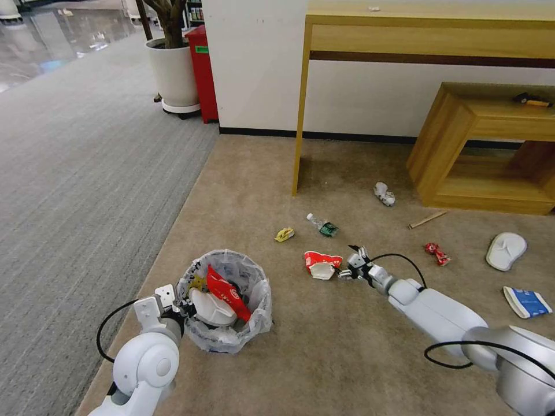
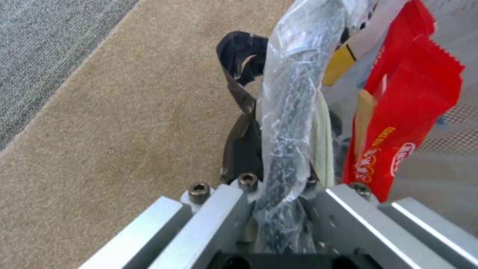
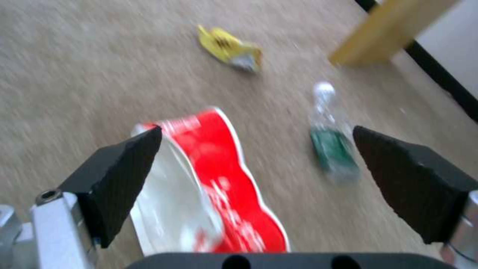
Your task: Pick up the trash bin and place the garbage on the floor into it.
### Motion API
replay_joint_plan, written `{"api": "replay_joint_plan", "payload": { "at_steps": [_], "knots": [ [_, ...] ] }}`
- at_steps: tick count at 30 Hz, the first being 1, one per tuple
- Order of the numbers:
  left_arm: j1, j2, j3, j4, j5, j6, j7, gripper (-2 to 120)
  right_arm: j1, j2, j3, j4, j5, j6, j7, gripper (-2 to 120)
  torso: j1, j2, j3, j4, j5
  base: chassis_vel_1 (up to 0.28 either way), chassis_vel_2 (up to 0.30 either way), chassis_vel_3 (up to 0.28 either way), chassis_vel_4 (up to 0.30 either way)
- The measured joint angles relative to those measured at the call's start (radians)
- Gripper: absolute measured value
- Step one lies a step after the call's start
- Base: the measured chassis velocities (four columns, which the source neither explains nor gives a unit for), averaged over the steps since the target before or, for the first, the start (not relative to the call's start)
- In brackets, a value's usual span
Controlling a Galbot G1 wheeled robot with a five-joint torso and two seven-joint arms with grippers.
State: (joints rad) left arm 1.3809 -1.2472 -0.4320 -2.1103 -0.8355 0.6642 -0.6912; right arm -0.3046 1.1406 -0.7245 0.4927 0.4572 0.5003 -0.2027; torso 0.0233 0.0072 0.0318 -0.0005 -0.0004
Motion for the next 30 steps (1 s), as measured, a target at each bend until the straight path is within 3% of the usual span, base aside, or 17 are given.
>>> {"api": "replay_joint_plan", "payload": {
  "at_steps": [10, 30],
  "knots": [
    [0.01, 0.012, -0.004, -0.011, -0.001, -0.004, 0.01, 0, 0.017, 0.054, -0.005, -0.061, 0.01, -0.022, -0.065, 88, 0.0, 0.0, 0.0, -0.0004, 0.0, 0.0, 0.0, 0.0, 0.0],
    [0.048, 0.016, -0.013, -0.076, 0.004, -0.009, 0.022, 0, -0.021, 0.083, 0.026, -0.102, 0.003, -0.106, -0.046, 72, 0.0, 0.0, 0.0, -0.0002, 0.0001, 0.0, 0.0, 0.0, 0.0]
  ]
}}
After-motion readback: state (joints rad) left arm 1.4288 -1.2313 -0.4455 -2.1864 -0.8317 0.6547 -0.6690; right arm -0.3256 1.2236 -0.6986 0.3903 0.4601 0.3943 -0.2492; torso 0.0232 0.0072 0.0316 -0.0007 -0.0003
